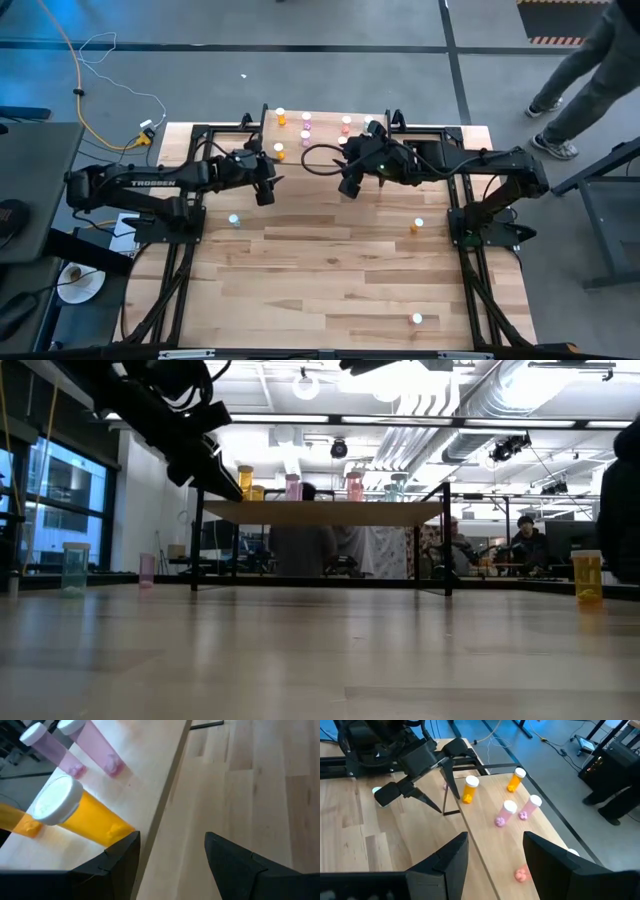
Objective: Pick and place medicine bottles onto shelf by color
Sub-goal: Put the bottom orange pill bottle on the shelf aligned with the other orange pill bottle
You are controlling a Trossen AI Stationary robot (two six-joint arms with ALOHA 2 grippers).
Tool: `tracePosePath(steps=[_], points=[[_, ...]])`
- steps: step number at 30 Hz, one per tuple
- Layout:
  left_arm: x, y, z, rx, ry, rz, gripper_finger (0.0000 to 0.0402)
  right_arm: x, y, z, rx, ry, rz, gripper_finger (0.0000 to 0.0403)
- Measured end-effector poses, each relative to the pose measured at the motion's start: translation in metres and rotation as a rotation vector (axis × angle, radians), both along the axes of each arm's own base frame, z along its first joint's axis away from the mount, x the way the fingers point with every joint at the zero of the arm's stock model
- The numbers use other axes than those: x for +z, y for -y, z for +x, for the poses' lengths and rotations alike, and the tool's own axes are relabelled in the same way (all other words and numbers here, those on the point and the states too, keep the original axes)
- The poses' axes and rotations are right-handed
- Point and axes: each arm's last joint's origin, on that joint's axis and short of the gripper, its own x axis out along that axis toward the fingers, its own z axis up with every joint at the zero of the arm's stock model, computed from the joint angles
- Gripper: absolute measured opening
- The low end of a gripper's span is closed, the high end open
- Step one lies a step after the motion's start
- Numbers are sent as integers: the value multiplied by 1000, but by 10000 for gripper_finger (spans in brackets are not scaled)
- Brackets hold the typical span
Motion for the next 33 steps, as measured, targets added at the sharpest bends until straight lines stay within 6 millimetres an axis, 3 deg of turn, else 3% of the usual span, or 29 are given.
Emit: tracePosePath(steps=[20, 33], points=[[5, -7, 1, -20, 65, 12, 213, 0, 0, 0, 8, -9, -9, 181], [6, -22, -6, 48, 93, 4, 213, 0, 0, 0, 11, -11, -13, 181]])
